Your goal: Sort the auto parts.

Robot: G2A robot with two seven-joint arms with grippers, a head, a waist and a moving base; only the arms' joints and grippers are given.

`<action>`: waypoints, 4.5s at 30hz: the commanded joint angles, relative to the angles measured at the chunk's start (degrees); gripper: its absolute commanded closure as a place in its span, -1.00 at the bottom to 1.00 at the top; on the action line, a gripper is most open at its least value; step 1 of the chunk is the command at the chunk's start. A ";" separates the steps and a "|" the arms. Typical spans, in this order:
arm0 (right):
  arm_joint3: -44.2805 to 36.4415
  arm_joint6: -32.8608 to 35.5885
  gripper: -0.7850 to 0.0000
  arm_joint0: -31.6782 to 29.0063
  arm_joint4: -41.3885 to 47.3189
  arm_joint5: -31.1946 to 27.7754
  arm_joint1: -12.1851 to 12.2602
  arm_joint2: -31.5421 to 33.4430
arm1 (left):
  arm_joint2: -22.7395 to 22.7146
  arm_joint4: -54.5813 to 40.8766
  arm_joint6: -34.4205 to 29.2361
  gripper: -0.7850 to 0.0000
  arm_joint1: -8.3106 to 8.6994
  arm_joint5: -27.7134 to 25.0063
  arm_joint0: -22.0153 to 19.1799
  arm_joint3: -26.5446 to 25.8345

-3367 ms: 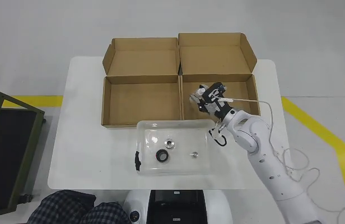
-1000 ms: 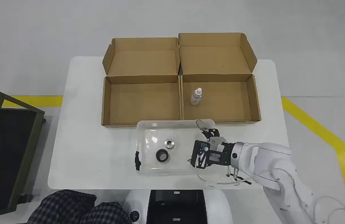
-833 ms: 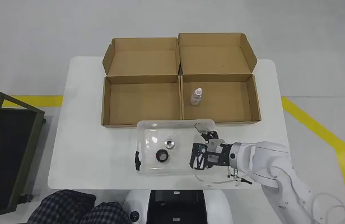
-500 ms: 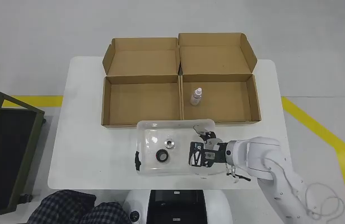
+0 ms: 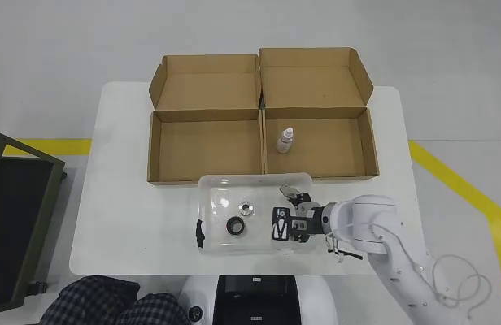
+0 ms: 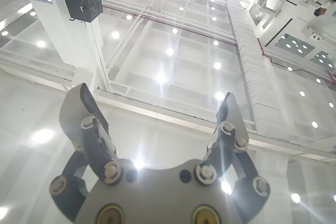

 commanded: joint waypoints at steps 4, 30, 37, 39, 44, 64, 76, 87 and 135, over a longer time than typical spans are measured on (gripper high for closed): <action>0.67 0.89 -0.49 0.55 0.09 -0.12 0.24 -0.90 | 0.00 0.00 0.00 -1.00 0.00 0.00 0.00 0.00; 3.45 2.21 1.00 3.34 -1.98 0.69 1.97 -6.99 | 0.00 0.00 0.00 -1.00 0.00 0.00 0.00 0.00; 1.69 1.85 1.00 3.59 -0.94 1.24 2.40 -6.72 | 0.00 0.00 0.00 -1.00 0.00 0.00 0.00 0.00; 0.68 1.29 1.00 3.42 -0.69 1.37 2.56 -6.25 | 0.00 0.00 0.00 -1.00 0.00 0.00 0.00 0.00; -1.45 -2.04 1.00 2.90 0.53 1.94 2.93 -4.70 | 0.00 0.00 0.00 -1.00 0.00 0.00 0.00 0.00; 1.07 -30.79 1.00 3.22 5.69 9.60 2.57 -0.55 | 0.00 0.00 0.00 -1.00 0.00 0.00 0.00 0.00; -1.11 -47.22 1.00 -0.55 9.92 12.32 2.78 5.81 | 0.00 0.00 0.00 -1.00 0.00 0.00 0.00 0.00; -4.35 -53.92 1.00 -3.92 12.68 13.48 2.99 10.83 | 0.00 0.00 0.00 -1.00 0.00 0.00 0.00 0.00; -3.88 -55.88 1.00 -7.16 10.48 15.39 2.73 16.23 | 0.00 0.00 0.00 -1.00 0.00 0.00 0.00 0.00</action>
